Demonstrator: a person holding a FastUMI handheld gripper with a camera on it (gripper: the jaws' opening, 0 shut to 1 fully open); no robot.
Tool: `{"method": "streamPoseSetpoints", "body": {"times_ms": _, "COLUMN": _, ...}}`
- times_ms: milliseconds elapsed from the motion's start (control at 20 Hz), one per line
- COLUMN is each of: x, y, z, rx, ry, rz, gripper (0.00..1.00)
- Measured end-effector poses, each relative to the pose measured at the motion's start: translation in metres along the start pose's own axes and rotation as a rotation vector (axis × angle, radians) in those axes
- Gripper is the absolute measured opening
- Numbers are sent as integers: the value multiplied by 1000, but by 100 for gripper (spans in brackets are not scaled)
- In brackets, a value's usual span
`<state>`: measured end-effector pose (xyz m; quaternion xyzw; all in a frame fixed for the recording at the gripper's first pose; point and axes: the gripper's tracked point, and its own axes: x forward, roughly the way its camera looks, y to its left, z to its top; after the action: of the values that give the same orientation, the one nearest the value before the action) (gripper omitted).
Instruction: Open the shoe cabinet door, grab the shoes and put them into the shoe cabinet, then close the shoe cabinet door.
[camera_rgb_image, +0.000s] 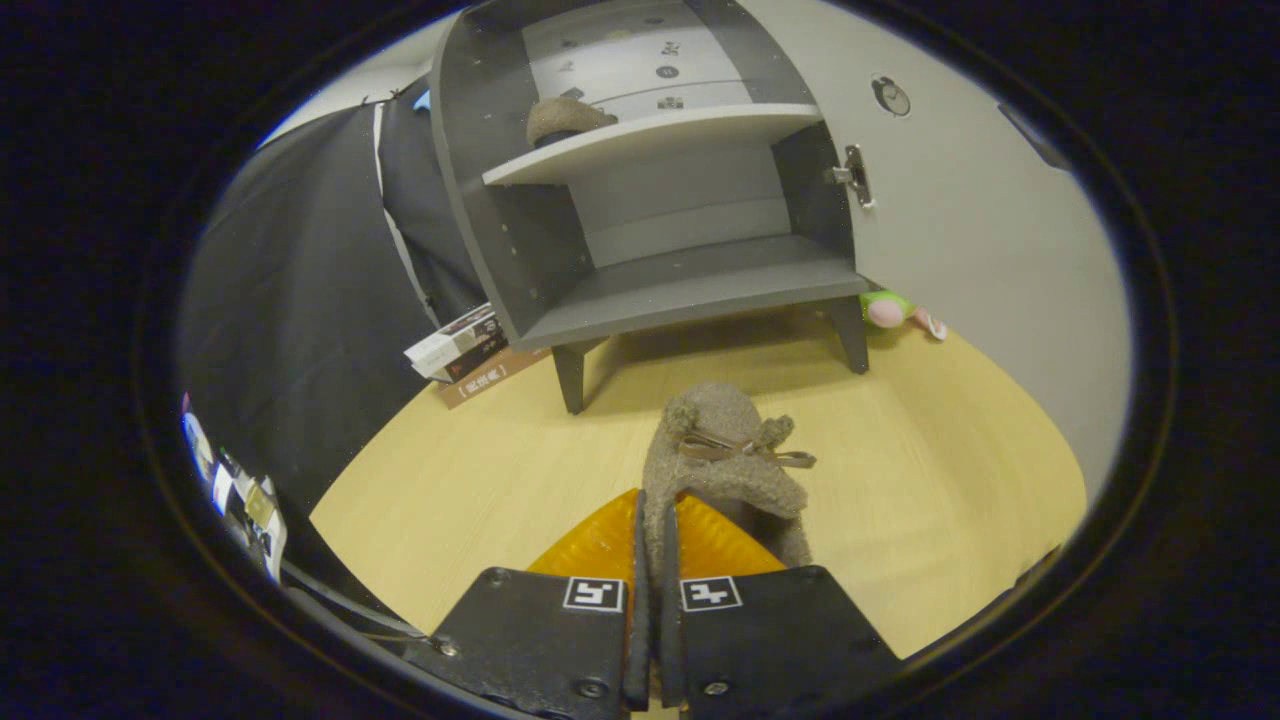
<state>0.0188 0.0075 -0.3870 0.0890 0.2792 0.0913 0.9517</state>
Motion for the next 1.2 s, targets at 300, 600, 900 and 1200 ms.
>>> {"method": "streamPoseSetpoints", "body": {"times_ms": 300, "x": -54, "y": 25, "z": 56, "rx": -55, "ry": -94, "rz": 58, "gripper": 8}}
{"method": "streamPoseSetpoints", "body": {"times_ms": 600, "x": -101, "y": 36, "z": 131, "rx": -74, "ry": -224, "rz": 57, "gripper": 8}}
{"method": "streamPoseSetpoints", "body": {"times_ms": 900, "x": -140, "y": 60, "z": 209, "rx": -139, "ry": -330, "rz": 61, "gripper": 8}}
{"method": "streamPoseSetpoints", "body": {"times_ms": 1200, "x": -157, "y": 78, "z": 286, "rx": -195, "ry": -364, "rz": 46, "gripper": 8}}
